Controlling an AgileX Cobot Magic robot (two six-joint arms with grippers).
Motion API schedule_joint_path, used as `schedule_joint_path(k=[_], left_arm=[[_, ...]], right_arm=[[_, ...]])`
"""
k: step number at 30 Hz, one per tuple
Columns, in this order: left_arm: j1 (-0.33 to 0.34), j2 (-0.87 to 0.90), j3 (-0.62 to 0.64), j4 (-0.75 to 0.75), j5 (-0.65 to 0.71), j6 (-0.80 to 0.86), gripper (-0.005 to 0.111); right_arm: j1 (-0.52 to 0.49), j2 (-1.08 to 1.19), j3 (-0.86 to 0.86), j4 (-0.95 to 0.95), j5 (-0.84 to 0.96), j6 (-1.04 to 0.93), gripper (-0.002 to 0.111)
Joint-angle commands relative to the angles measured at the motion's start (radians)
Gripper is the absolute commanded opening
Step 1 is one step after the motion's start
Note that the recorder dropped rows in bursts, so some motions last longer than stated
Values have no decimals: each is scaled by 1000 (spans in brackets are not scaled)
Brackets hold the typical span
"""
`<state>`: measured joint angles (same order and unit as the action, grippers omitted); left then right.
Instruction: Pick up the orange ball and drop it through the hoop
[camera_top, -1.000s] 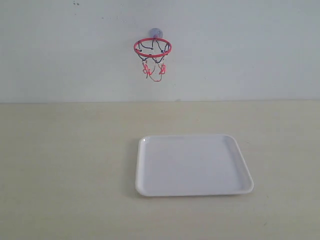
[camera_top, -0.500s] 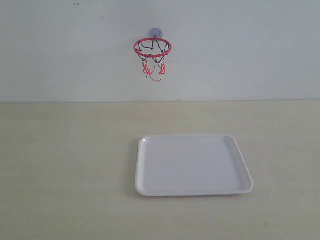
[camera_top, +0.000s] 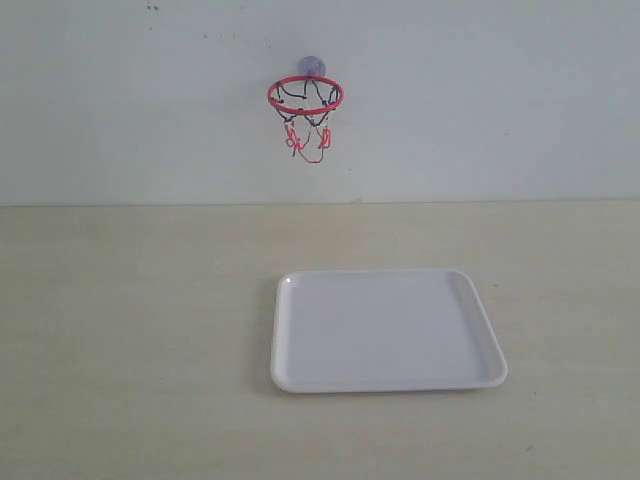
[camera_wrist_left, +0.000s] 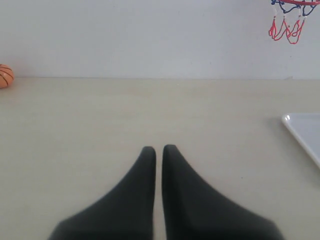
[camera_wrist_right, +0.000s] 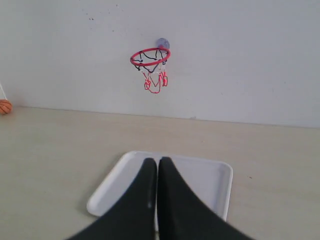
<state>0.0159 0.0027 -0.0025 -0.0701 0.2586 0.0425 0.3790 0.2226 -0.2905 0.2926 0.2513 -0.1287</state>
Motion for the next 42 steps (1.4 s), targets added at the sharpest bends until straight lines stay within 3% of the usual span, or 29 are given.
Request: schedule_joint_path(k=[1, 11, 22, 34, 42], left_arm=[[3, -3, 3, -9, -4, 4, 4], [3, -3, 3, -9, -4, 4, 4], [3, -3, 3, -9, -4, 4, 4], [3, -3, 3, -9, -4, 4, 4], [3, -3, 3, -9, -4, 4, 4]], right_arm=[[0, -19, 45, -59, -1, 40, 0], [0, -215, 189, -144, -7, 51, 0], [0, -223, 291, -121, -52, 59, 0], [-246, -223, 291, -115, -18, 67, 0], [-290, -223, 291, -119, 26, 61, 0]])
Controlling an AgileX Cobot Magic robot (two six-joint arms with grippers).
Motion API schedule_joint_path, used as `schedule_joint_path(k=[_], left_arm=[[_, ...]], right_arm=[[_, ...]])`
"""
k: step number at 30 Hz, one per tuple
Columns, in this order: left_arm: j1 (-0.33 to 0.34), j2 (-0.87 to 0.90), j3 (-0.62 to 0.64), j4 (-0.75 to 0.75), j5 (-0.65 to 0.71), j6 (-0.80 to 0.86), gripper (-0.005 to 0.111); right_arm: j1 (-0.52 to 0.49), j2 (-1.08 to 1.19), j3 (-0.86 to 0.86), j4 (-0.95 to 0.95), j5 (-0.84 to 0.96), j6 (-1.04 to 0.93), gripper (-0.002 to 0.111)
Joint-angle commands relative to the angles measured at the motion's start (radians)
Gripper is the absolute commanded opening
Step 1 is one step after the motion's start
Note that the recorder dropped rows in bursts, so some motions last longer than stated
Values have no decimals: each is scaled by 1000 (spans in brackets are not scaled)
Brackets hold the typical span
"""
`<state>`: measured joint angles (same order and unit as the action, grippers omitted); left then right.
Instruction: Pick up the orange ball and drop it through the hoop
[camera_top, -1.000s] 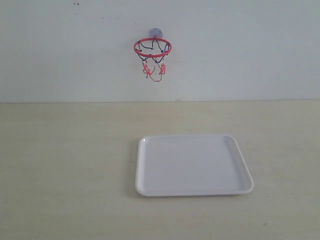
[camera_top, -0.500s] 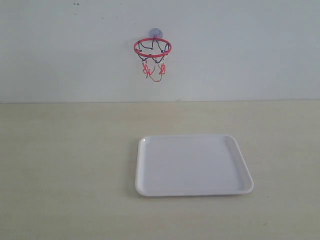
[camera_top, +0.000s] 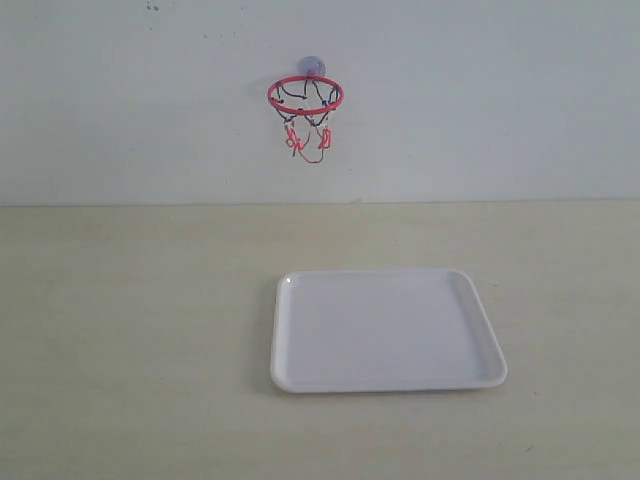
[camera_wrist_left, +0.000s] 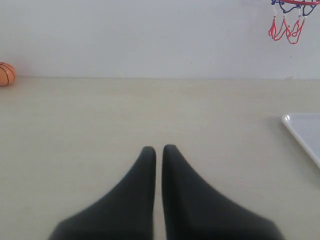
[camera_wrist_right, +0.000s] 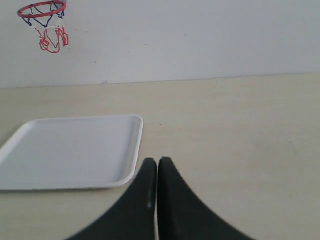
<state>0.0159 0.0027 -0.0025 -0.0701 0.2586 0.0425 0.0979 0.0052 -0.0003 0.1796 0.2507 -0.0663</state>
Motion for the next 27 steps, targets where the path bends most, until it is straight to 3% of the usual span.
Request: schedule_joint_path(k=[1, 27], left_arm=[[3, -3, 3, -9, -4, 4, 4], [3, -3, 3, -9, -4, 4, 4]], right_arm=[[-8, -5, 0, -6, 35, -2, 0], [-8, -5, 0, 8, 71, -42, 0]])
